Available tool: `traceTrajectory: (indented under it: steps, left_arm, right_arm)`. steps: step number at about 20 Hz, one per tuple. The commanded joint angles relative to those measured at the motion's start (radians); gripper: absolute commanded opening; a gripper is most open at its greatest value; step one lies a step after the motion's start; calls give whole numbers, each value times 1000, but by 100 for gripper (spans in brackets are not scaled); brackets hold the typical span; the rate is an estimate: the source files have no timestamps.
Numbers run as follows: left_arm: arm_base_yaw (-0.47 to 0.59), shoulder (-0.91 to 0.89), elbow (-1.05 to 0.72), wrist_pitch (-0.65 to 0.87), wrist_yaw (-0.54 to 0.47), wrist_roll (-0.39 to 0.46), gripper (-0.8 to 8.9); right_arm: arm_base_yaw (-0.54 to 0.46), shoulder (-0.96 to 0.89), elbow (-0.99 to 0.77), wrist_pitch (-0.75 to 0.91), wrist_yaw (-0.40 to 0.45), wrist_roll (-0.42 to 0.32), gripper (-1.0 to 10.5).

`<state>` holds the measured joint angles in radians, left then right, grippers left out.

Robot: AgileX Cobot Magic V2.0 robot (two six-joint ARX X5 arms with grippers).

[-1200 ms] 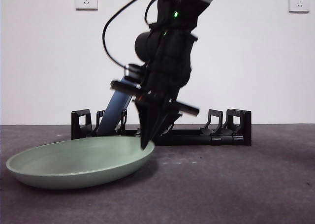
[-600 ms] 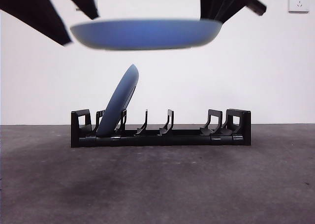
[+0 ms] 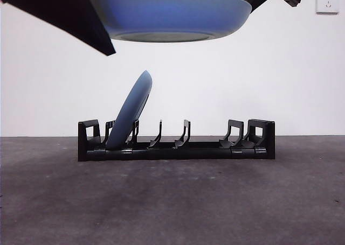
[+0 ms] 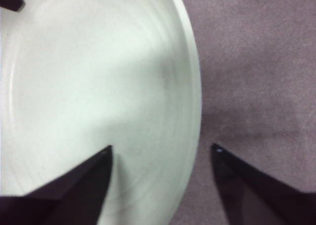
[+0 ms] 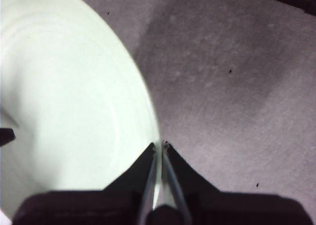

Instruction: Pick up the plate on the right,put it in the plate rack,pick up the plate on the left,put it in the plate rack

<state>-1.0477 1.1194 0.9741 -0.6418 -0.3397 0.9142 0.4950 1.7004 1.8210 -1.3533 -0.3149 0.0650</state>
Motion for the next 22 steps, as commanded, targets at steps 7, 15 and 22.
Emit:
traceTrajectory:
  steps: [7, 15, 22]
  left_arm:
    - [-3, 2, -2, 4, -1, -17, 16]
    - [-3, 0, -2, 3, 8, -24, -9]
    - [-5, 0, -2, 3, 37, -29, -9]
  right_arm:
    - [0, -2, -4, -20, -10, 22, -12]
    - [0, -2, -4, -19, 21, 31, -12]
    - [0, -2, -4, -19, 31, 28, 8]
